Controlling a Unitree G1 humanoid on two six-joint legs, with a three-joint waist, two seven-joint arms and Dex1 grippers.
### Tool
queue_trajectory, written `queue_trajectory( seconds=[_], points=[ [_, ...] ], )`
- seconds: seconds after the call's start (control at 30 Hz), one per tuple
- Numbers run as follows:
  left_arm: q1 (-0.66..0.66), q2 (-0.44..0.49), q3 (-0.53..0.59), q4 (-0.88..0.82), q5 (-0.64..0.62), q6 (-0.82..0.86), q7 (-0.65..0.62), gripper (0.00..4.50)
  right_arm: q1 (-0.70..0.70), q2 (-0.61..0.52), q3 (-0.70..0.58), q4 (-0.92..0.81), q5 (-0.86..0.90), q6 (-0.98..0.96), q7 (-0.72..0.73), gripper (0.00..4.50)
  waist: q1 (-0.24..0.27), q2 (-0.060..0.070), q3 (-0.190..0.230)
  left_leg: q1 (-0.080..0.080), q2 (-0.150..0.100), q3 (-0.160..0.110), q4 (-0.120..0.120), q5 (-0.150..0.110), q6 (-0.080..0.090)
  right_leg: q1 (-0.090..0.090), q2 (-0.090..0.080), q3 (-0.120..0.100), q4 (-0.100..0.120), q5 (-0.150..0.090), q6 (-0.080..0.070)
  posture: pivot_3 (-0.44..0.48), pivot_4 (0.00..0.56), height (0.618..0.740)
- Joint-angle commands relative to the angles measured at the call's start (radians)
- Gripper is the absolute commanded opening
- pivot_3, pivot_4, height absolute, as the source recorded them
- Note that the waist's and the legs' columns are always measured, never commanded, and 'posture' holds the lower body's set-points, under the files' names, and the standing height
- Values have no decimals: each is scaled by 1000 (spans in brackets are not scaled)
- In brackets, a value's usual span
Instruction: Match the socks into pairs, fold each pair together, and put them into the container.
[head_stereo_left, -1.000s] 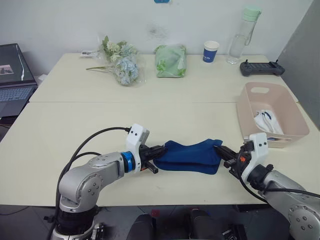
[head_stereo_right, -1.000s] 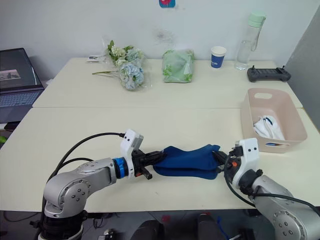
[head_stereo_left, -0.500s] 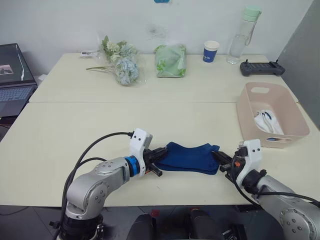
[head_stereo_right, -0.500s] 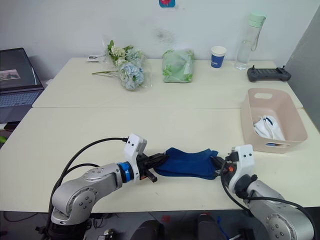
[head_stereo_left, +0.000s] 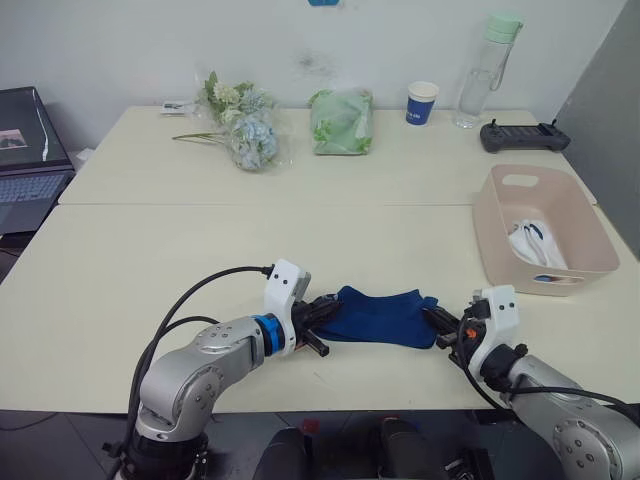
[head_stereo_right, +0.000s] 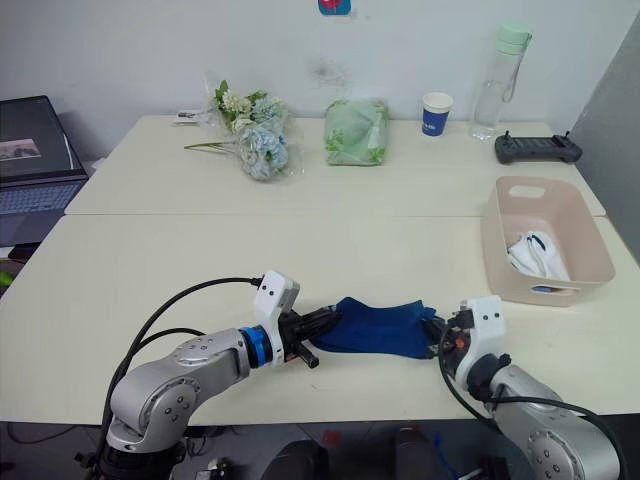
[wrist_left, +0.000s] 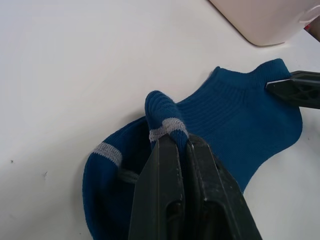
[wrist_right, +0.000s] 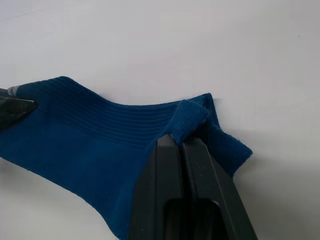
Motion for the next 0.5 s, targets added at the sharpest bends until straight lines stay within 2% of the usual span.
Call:
queue_trajectory(
  seconds=[0.03, 0.07, 0.1, 0.2, 0.27, 0.37, 0.47, 0.5],
  points=[
    [2, 6, 1, -18, 0, -23, -3, 28, 10, -3, -2, -11, 3, -43, 16, 0, 0, 0, 0, 0, 0, 0, 0, 0, 0, 0, 0, 0, 0, 0, 0, 0, 150, 740],
    [2, 8, 3, -19, -5, -19, -7, 28, 12, 1, -5, -11, 11, -46, 19, 0, 0, 0, 0, 0, 0, 0, 0, 0, 0, 0, 0, 0, 0, 0, 0, 0, 150, 740],
    [3, 9, 7, -23, -12, -14, -9, 518, 15, -6, -4, -13, 8, -55, 27, 459, 0, 0, 0, 0, 0, 0, 0, 0, 0, 0, 0, 0, 0, 0, 0, 0, 150, 740],
    [2, 20, 30, -35, -36, 0, -18, 1319, 24, -16, -17, -13, -2, -83, 36, 1327, 0, 0, 0, 0, 0, 0, 0, 0, 0, 0, 0, 0, 0, 0, 0, 0, 150, 740],
    [-5, 47, 61, -34, -59, 4, -40, 2021, 27, -30, -33, -16, -8, -109, 46, 2077, 0, 0, 0, 0, 0, 0, 0, 0, 0, 0, 0, 0, 0, 0, 0, 0, 150, 740],
    [-40, 112, 157, -5, -131, 1, -116, 2986, 13, -61, -66, -31, -14, -154, 62, 3147, 0, 0, 0, 0, 0, 0, 0, 0, 0, 0, 1, 0, 0, 0, 0, 0, 150, 740],
    [-86, 211, 180, 32, -114, -112, -255, 3965, -15, -132, -60, -29, -45, -214, 122, 4229, 0, 0, 0, 0, 0, 0, 0, 0, 0, 0, 1, -1, 1, 0, 0, 0, 150, 740],
    [-103, 240, 171, 50, -97, -150, -300, 4265, -26, -167, -42, -26, -63, -239, 155, 4243, 0, 0, 0, 1, 0, 0, 0, 0, 0, 0, 2, -1, 0, 0, 0, 0, 150, 740]
  ],
)
